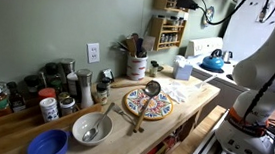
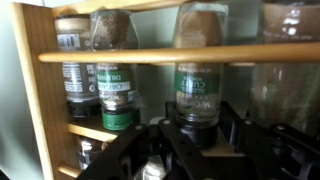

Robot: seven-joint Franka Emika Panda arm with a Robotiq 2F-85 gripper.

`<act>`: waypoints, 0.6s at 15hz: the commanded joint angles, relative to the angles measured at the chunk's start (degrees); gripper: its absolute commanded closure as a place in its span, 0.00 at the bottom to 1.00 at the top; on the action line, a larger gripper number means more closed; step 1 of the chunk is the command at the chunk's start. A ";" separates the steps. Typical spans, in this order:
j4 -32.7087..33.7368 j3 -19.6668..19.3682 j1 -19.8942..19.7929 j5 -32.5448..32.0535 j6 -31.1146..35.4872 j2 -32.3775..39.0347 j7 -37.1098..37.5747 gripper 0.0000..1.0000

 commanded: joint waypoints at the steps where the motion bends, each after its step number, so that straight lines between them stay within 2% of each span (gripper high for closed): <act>1: -3.57 -0.08 0.24 0.03 -1.21 -1.52 3.56 0.79; 9: -7.18 -0.74 0.77 0.04 -3.33 -3.75 10.47 0.79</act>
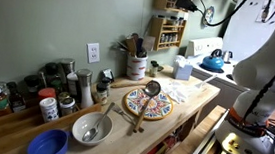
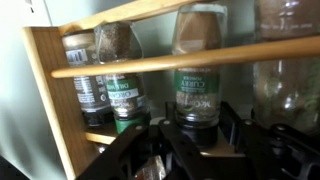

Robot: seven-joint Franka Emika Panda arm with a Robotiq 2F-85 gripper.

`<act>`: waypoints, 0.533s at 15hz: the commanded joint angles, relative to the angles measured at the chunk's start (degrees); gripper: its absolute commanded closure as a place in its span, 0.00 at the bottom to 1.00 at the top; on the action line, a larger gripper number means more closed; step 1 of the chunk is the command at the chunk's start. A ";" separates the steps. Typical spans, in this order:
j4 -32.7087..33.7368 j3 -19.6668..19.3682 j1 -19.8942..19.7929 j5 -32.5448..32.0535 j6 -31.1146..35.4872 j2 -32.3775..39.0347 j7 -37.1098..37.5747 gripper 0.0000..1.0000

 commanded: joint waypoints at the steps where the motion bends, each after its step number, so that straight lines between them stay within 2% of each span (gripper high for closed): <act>1: -5.16 -0.60 0.98 0.00 -0.98 -2.63 4.09 0.79; 4: -7.07 -1.15 1.64 0.00 -1.44 -3.99 6.03 0.79; 8: -10.02 -4.02 3.53 2.20 -1.11 -5.60 4.82 0.79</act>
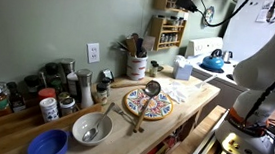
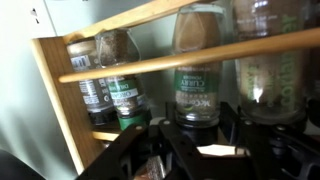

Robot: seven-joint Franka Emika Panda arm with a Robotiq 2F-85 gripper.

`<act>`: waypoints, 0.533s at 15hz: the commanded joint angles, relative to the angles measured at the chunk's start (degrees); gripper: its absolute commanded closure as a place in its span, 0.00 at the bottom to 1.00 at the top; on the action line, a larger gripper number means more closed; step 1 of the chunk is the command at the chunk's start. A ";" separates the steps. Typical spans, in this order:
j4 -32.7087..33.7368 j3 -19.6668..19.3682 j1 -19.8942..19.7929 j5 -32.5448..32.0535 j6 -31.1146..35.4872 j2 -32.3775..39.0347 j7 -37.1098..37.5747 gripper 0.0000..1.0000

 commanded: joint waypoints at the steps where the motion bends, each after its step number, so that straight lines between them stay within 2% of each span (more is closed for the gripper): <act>1: -6.77 -3.31 2.36 1.91 -0.07 -2.75 1.78 0.79; 8: -12.26 -9.49 7.33 6.10 -1.23 -5.52 1.78 0.79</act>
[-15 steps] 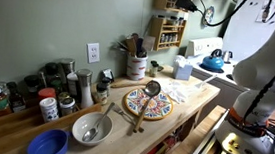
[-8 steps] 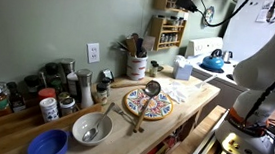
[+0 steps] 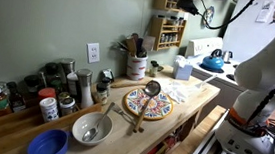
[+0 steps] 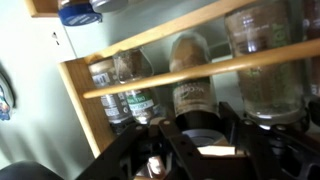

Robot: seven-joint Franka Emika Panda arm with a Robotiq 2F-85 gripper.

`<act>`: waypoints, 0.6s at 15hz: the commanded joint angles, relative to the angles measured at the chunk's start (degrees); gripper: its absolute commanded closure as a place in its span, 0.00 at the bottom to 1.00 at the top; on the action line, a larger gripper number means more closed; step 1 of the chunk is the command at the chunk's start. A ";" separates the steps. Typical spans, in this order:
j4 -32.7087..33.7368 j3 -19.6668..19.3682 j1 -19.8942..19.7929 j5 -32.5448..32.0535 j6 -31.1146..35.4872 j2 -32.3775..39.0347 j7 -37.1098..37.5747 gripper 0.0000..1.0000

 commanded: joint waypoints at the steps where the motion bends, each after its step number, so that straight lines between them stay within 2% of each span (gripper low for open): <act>1: -6.97 -4.37 3.16 1.64 -1.47 -2.63 1.83 0.79; 8: -7.28 -10.16 9.47 -0.94 -2.88 -3.76 2.43 0.79; 9: -7.12 -10.87 10.09 -1.64 -2.51 -3.88 2.48 0.29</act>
